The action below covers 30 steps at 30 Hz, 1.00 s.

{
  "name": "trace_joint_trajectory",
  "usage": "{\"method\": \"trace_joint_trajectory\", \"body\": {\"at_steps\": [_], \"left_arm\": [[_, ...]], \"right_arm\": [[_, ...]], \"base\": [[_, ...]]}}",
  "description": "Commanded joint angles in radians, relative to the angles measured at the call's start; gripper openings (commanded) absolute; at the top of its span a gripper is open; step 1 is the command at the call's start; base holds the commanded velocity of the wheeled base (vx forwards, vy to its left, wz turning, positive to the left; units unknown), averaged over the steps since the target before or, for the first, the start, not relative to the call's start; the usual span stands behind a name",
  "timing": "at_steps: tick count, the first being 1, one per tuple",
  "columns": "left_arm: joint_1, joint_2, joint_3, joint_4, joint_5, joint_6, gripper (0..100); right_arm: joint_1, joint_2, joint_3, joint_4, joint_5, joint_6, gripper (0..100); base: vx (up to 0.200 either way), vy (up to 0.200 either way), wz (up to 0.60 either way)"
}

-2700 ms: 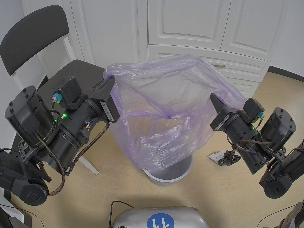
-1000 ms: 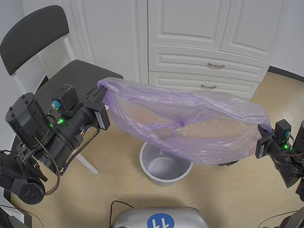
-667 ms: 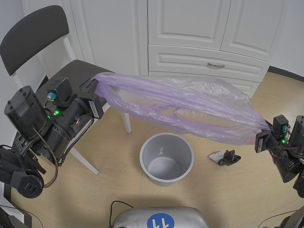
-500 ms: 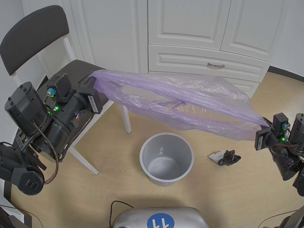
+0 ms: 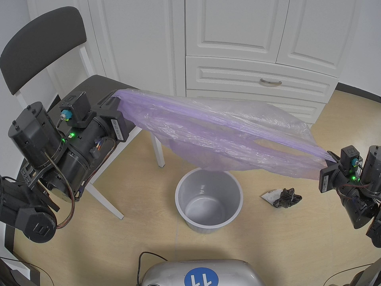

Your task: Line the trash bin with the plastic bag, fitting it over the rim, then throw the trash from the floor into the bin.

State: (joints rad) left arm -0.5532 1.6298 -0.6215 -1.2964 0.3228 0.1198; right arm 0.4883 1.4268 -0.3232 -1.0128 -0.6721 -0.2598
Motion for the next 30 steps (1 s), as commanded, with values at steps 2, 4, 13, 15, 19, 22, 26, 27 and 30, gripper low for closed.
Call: {"method": "trace_joint_trajectory", "body": {"at_steps": [2,4,13,15,19,22,26,27,30], "left_arm": [[0.016,-0.001,-0.001,-0.003,0.002,0.001,0],[0.019,-0.001,-0.001,-0.003,0.002,0.001,0],[0.019,-0.001,0.000,-0.003,0.002,0.001,0],[0.019,-0.001,0.000,-0.003,0.002,0.001,0],[0.018,-0.001,0.003,-0.004,0.002,0.003,0],[0.012,0.001,0.008,-0.006,0.001,0.004,0],[-0.024,0.007,0.012,-0.004,0.001,0.004,0],[-0.036,0.013,0.011,-0.006,0.001,0.004,0],[-0.071,0.035,0.011,-0.006,0.001,0.003,0]], "right_arm": [[-0.002,-0.008,0.027,0.000,0.000,-0.019,0],[-0.004,-0.009,0.030,-0.001,0.000,-0.022,0],[-0.007,-0.009,0.046,-0.003,0.000,-0.026,0],[-0.007,-0.009,0.046,-0.003,0.000,-0.030,0],[-0.007,-0.008,0.050,-0.009,0.000,-0.030,0],[0.004,-0.008,0.055,-0.010,0.002,-0.030,0],[0.015,-0.003,0.058,-0.010,0.005,-0.030,0],[0.023,-0.002,0.058,-0.010,0.009,-0.030,0],[0.049,0.006,0.058,-0.010,0.025,-0.029,0]], "base": [[0.000,0.000,0.00],[0.000,0.000,0.00],[0.000,0.000,0.00],[0.000,0.000,0.00],[0.000,0.000,0.00],[0.000,0.000,0.00],[0.000,0.000,0.00],[0.000,0.000,0.00],[0.000,0.000,0.00]]}}
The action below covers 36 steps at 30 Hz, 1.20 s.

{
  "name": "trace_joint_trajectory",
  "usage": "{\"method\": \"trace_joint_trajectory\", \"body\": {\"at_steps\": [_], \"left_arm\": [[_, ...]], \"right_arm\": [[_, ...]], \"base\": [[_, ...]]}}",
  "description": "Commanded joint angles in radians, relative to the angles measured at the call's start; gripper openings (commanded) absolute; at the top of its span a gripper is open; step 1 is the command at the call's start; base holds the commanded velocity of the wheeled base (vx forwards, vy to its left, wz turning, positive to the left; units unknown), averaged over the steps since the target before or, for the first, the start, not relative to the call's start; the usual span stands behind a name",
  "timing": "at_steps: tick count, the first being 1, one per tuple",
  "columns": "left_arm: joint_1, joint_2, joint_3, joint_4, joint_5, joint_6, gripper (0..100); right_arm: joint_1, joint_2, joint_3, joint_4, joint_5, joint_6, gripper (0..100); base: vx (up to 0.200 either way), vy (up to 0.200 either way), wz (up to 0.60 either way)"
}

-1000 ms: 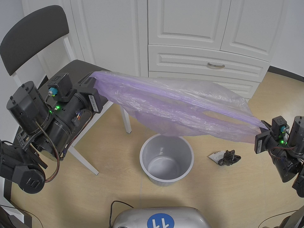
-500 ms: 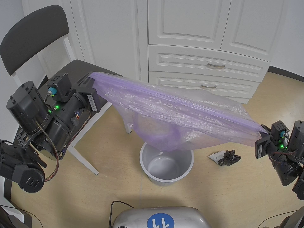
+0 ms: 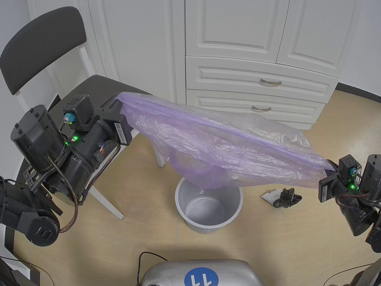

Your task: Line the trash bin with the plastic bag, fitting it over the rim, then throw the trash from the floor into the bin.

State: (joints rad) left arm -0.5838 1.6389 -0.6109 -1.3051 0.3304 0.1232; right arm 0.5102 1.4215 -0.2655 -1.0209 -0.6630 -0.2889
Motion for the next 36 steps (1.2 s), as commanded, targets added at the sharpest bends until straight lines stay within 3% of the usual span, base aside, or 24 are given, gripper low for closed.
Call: {"method": "trace_joint_trajectory", "body": {"at_steps": [1,5,6,13,22,26,36], "left_arm": [[-0.048,0.030,0.000,0.001,-0.005,0.000,0],[-0.076,0.045,0.000,-0.019,-0.007,-0.002,0],[-0.097,0.082,0.000,-0.089,-0.008,-0.002,0],[-0.166,0.190,-0.001,-0.218,-0.007,-0.002,0],[-0.240,0.237,0.000,-0.221,-0.010,-0.048,0],[-0.248,0.248,0.000,-0.221,-0.010,-0.050,0],[-0.240,0.302,-0.006,-0.221,-0.008,-0.050,0]], "right_arm": [[0.031,0.013,0.000,-0.002,0.017,0.001,0],[0.054,0.014,0.000,-0.004,0.022,0.002,0],[0.094,0.013,0.000,-0.007,0.022,0.007,0],[0.143,0.054,0.003,-0.110,0.023,0.011,0],[0.183,0.178,0.035,-0.341,0.046,0.005,0],[0.208,0.194,0.051,-0.352,0.082,0.007,0],[0.212,0.303,0.054,-0.427,0.080,0.016,0]], "base": [[0.000,0.000,0.00],[0.000,0.000,0.00],[0.000,0.000,0.00],[0.000,0.000,0.00],[0.000,0.000,0.00],[0.000,0.000,0.00],[0.000,0.000,0.00]]}}
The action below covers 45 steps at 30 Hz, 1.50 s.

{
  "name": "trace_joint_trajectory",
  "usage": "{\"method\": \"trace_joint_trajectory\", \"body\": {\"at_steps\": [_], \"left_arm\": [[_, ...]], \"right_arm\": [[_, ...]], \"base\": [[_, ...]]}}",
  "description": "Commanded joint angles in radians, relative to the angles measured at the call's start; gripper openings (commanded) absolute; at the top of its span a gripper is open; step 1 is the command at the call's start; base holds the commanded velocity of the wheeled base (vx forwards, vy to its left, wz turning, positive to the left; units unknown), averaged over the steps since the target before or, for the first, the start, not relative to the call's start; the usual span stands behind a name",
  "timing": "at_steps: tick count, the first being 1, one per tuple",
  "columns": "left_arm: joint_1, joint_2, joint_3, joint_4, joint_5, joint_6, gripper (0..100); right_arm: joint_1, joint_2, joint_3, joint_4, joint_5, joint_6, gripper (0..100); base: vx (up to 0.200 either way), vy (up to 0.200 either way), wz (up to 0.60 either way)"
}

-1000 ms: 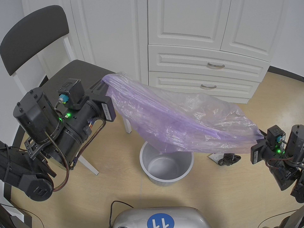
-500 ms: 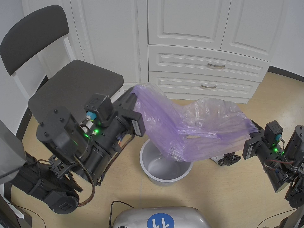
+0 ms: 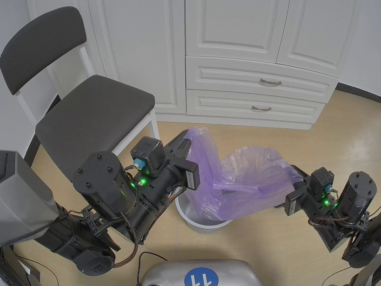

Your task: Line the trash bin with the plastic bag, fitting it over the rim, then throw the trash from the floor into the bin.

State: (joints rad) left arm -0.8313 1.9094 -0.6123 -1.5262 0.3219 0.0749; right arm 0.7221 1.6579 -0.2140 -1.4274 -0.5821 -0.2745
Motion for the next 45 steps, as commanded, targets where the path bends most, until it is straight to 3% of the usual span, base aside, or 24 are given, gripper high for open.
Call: {"method": "trace_joint_trajectory", "body": {"at_steps": [1,9,14,20,31,43,45], "left_arm": [[0.009,0.037,-0.006,0.000,0.000,-0.001,0],[0.031,0.074,-0.012,0.000,-0.003,-0.003,0],[0.037,0.111,-0.040,0.000,-0.003,-0.023,0],[0.046,0.146,-0.067,0.000,-0.006,-0.055,0],[0.052,0.221,-0.102,0.000,-0.006,-0.056,0],[0.115,0.393,-0.227,0.000,-0.004,-0.124,0],[0.127,0.447,-0.271,0.000,-0.001,-0.129,0]], "right_arm": [[-0.004,0.082,0.002,-0.028,-0.001,0.001,0],[-0.012,0.212,0.002,-0.080,0.001,0.040,0],[-0.016,0.364,-0.022,-0.143,0.011,0.121,0],[-0.052,0.399,-0.027,-0.143,0.054,0.129,0],[-0.075,0.421,-0.045,-0.143,0.059,0.130,0],[-0.158,0.560,-0.136,-0.143,0.071,0.169,0],[-0.164,0.585,-0.143,-0.143,0.097,0.172,0]], "base": [[0.000,0.000,0.00],[0.000,0.000,0.00],[0.000,0.000,0.00],[0.000,0.000,0.00],[0.000,0.000,0.00],[0.000,0.000,0.00],[0.000,0.000,0.00]]}}
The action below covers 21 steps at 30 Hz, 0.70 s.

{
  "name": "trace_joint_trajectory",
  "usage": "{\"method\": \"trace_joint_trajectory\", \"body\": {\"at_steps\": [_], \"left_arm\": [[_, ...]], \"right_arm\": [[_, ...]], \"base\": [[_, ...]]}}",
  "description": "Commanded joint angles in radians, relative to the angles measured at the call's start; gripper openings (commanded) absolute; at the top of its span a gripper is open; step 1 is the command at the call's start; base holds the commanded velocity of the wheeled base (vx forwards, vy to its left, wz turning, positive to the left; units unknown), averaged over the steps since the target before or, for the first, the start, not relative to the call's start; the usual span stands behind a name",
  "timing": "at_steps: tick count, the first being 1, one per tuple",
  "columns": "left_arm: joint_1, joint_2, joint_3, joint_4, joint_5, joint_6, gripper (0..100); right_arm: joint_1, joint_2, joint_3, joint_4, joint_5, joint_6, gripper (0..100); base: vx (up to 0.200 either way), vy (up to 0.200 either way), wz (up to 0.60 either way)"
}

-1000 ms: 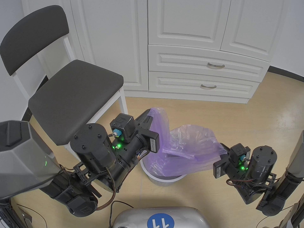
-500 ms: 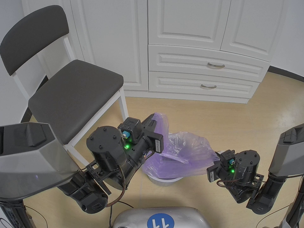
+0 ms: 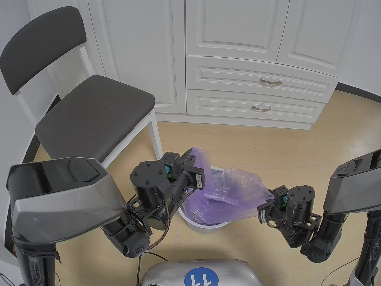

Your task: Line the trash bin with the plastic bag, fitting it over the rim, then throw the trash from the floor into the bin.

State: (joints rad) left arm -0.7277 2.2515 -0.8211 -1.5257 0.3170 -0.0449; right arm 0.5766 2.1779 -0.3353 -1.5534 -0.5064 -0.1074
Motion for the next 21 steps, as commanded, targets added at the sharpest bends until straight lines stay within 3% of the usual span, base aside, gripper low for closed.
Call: {"method": "trace_joint_trajectory", "body": {"at_steps": [1,4,12,21], "left_arm": [[0.025,0.111,-0.069,-0.001,0.004,-0.009,0],[0.036,0.192,-0.138,-0.001,0.005,-0.049,0],[0.036,0.307,-0.202,-0.001,0.008,-0.135,0],[0.033,0.424,-0.305,-0.001,0.073,-0.133,0]], "right_arm": [[-0.020,0.068,-0.024,-0.017,0.026,0.006,0],[-0.023,0.146,-0.062,-0.017,0.065,0.055,0],[-0.007,0.292,-0.251,-0.017,0.077,0.224,0],[0.060,0.381,-0.439,-0.017,0.115,0.534,0]], "base": [[0.000,0.000,0.00],[0.000,0.000,0.00],[0.000,0.000,0.00],[0.000,0.000,0.00]]}}
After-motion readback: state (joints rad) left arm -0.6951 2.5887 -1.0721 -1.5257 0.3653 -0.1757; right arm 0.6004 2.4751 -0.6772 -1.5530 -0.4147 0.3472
